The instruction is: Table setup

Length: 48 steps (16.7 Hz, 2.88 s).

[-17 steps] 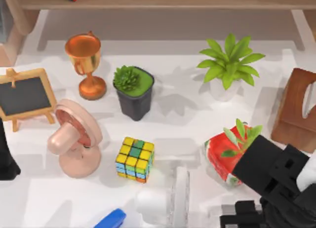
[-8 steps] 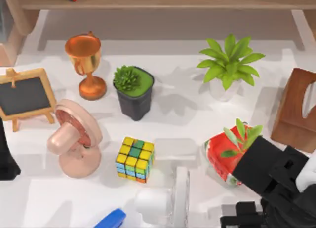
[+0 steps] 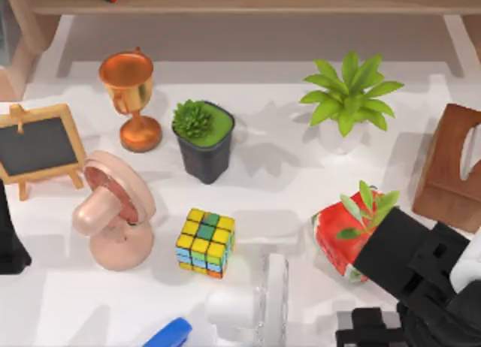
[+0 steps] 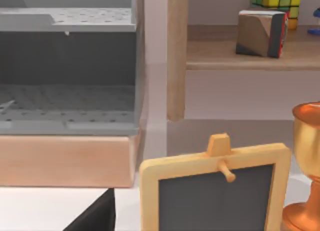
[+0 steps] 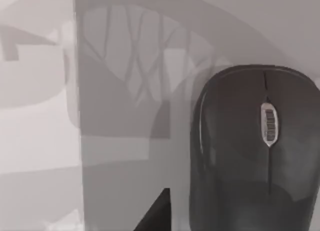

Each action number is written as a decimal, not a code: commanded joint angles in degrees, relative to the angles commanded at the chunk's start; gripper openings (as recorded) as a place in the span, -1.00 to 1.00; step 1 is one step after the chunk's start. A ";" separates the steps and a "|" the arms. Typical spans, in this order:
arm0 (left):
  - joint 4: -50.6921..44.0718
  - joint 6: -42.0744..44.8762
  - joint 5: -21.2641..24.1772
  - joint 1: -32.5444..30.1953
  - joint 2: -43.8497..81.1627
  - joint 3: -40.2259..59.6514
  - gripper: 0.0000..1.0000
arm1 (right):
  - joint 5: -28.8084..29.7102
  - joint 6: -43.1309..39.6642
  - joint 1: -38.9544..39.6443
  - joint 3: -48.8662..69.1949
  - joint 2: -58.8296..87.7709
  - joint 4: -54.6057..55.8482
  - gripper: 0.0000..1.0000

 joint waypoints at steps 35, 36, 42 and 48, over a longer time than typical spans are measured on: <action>0.00 0.00 0.00 0.00 0.00 0.00 1.00 | -29.96 36.51 -90.97 -9.55 13.17 111.11 1.00; 0.00 0.00 0.00 0.00 0.00 0.00 1.00 | -32.29 37.76 -92.64 -10.61 16.24 115.76 1.00; 0.00 0.00 0.00 0.00 0.00 0.00 1.00 | -43.97 42.11 -93.76 -14.01 31.52 132.83 1.00; 0.00 0.00 0.00 0.00 0.00 0.00 1.00 | -45.56 42.54 -93.11 -14.18 33.46 134.48 1.00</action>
